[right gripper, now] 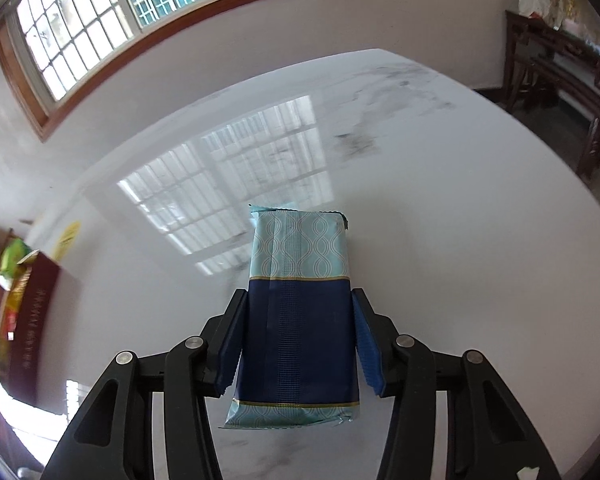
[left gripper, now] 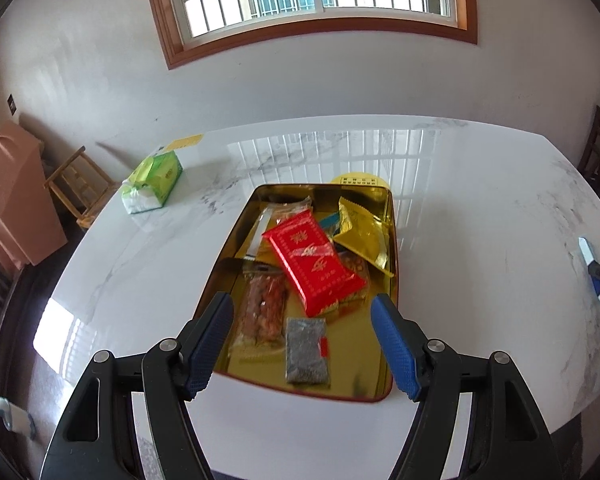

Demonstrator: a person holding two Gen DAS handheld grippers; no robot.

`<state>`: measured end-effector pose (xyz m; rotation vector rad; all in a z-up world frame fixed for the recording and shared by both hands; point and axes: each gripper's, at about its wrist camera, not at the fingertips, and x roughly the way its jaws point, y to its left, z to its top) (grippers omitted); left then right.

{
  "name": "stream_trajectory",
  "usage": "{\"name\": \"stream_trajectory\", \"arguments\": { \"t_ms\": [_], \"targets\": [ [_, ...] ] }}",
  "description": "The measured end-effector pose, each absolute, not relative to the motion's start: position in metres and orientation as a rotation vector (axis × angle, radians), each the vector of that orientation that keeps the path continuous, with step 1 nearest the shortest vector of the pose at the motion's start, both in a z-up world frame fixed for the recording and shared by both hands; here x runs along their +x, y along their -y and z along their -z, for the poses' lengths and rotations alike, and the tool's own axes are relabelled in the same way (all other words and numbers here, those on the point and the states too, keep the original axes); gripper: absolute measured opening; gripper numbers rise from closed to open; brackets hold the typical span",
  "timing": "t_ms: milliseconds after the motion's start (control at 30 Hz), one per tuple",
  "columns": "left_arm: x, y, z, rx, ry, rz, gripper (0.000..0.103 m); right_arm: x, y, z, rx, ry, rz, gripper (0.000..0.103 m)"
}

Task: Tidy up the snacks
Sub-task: 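Carry the blue-and-teal box into the tin and open the right gripper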

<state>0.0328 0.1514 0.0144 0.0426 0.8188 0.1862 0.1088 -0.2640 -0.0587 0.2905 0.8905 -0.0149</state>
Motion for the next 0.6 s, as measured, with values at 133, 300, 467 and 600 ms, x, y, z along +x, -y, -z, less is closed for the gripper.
{"name": "stream_trajectory", "arguments": {
  "t_ms": [133,300,467,600],
  "targets": [
    [0.024,-0.155,-0.009,0.026,-0.833,-0.192,0.072,0.102,0.243,0.051,0.315,-0.887,-0.051,0.047],
    [0.016,-0.160,-0.002,0.018,-0.850,-0.199,0.072,0.091,0.213,0.039,0.319,-0.877,-0.138,0.047],
    [0.010,-0.166,0.005,0.017,-0.862,-0.213,0.072,0.082,0.174,0.022,0.324,-0.868,-0.257,0.047],
    [0.005,-0.172,0.009,0.001,-0.869,-0.215,0.072,0.073,0.136,0.003,0.305,-0.842,-0.369,0.047]
  ]
}}
